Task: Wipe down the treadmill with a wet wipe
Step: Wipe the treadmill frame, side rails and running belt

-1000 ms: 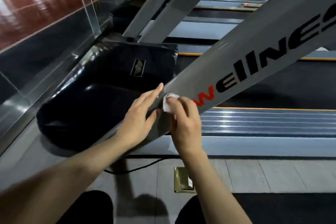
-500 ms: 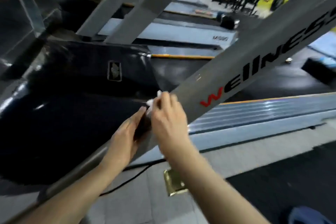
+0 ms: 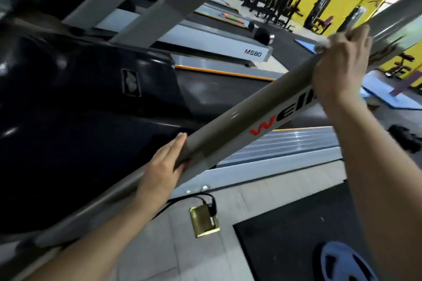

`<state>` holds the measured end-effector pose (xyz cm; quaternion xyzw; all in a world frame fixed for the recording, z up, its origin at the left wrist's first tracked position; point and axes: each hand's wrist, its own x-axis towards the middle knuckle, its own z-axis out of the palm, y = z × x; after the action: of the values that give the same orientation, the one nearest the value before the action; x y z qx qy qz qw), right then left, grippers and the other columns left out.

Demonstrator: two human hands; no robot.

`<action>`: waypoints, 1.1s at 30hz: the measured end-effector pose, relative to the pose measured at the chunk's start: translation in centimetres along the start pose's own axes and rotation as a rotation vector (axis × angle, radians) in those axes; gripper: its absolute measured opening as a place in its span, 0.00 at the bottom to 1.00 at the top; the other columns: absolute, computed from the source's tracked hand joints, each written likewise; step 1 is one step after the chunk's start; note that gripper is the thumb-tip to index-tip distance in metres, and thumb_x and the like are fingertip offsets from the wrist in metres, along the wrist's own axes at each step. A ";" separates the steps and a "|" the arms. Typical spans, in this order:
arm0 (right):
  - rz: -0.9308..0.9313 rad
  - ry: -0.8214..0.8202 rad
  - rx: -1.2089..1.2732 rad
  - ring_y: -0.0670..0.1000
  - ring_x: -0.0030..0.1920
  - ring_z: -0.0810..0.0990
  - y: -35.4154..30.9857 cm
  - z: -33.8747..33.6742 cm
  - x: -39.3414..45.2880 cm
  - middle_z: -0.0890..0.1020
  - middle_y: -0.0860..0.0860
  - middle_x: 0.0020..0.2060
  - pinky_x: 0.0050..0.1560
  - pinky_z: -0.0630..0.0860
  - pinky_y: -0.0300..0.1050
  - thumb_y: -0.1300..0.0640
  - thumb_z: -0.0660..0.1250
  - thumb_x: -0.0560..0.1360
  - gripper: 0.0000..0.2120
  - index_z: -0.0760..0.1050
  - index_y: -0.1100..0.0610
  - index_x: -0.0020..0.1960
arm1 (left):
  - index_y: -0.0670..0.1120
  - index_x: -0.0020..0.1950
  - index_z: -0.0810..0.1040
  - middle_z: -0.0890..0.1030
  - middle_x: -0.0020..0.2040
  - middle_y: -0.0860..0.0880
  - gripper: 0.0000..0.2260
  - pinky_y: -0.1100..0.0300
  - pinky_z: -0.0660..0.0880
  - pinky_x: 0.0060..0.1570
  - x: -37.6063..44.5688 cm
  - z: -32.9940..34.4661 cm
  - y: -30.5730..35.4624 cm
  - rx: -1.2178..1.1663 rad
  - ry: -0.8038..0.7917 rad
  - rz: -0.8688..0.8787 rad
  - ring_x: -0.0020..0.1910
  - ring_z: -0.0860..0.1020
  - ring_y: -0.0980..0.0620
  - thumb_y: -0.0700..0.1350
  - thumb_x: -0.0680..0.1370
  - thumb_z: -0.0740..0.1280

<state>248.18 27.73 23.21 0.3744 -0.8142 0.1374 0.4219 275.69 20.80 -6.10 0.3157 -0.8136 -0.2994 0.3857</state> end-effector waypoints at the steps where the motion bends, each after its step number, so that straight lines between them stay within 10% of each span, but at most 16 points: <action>1: -0.054 0.000 0.017 0.64 0.58 0.71 -1.8 0.7 -2.7 0.71 0.65 0.61 0.60 0.69 0.55 0.66 0.58 0.75 0.15 0.75 0.65 0.59 | 0.50 0.80 0.65 0.72 0.75 0.50 0.37 0.68 0.57 0.75 0.1 0.0 0.0 -0.016 -0.007 -0.006 0.74 0.70 0.53 0.35 0.74 0.75; 14: -0.315 -0.364 0.271 0.62 0.47 0.72 -21.3 3.2 -28.7 0.73 0.64 0.52 0.45 0.75 0.54 0.72 0.61 0.71 0.22 0.71 0.69 0.65 | 0.47 0.81 0.62 0.62 0.81 0.45 0.34 0.44 0.61 0.77 -13.5 -10.8 -14.4 0.571 -0.070 -0.108 0.79 0.60 0.44 0.51 0.78 0.71; 23: -0.545 -0.492 0.478 0.59 0.44 0.73 -29.1 6.0 -41.5 0.75 0.60 0.53 0.38 0.74 0.51 0.73 0.66 0.69 0.25 0.72 0.67 0.66 | 0.48 0.83 0.55 0.55 0.83 0.46 0.41 0.45 0.51 0.80 -15.7 -17.3 -19.1 0.806 -0.103 -0.047 0.82 0.52 0.43 0.28 0.74 0.65; 33: -1.077 -0.468 0.481 0.56 0.46 0.77 -37.7 9.5 -49.1 0.79 0.59 0.54 0.44 0.75 0.48 0.62 0.56 0.71 0.22 0.77 0.67 0.61 | 0.49 0.84 0.43 0.43 0.84 0.47 0.40 0.47 0.47 0.81 -15.9 -19.8 -20.1 0.867 -0.301 0.042 0.83 0.42 0.44 0.31 0.74 0.52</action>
<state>287.81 21.15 -24.75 0.8360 -0.5287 -0.0004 0.1470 305.56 15.29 -17.40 0.3842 -0.9170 0.0342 0.1014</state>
